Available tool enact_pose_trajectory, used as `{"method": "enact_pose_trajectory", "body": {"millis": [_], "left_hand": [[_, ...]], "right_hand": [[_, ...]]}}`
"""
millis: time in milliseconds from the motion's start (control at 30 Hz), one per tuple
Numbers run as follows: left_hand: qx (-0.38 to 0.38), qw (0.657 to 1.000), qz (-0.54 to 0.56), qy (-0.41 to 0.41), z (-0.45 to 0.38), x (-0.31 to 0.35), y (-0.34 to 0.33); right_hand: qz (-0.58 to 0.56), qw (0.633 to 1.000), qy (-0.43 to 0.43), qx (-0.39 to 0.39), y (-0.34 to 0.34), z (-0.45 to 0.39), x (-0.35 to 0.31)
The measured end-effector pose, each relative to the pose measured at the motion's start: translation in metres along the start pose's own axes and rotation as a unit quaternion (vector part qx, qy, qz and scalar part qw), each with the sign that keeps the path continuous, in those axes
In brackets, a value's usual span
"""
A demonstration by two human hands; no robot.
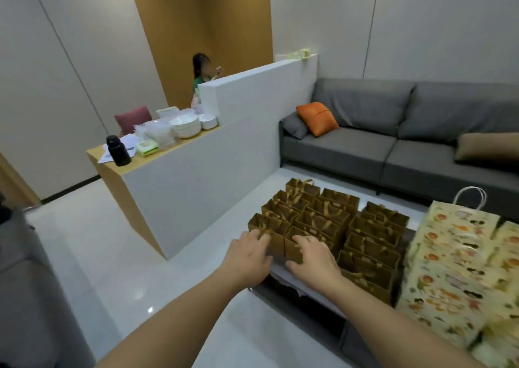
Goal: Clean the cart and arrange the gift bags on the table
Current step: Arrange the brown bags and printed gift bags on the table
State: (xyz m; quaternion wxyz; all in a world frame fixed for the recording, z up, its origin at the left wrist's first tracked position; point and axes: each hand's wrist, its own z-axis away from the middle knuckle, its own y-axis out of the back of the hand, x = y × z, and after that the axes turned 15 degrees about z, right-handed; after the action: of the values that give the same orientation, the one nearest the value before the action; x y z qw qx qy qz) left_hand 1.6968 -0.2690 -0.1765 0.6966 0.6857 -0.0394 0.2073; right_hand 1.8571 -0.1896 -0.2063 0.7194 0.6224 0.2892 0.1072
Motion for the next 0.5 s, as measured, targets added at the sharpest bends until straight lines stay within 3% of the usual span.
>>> {"method": "enact_pose_trajectory", "body": {"millis": [200,500], "left_hand": [[-0.047,0.998,0.038,-0.033,-0.071,-0.031,-0.036],[-0.116,0.99,0.053,-0.064,-0.151,-0.143,-0.055]], "right_hand": [[0.004,0.996,-0.091,-0.02,-0.039,-0.034,0.024],[0.006,0.981,-0.171,-0.089,-0.107,-0.104,-0.011]]}}
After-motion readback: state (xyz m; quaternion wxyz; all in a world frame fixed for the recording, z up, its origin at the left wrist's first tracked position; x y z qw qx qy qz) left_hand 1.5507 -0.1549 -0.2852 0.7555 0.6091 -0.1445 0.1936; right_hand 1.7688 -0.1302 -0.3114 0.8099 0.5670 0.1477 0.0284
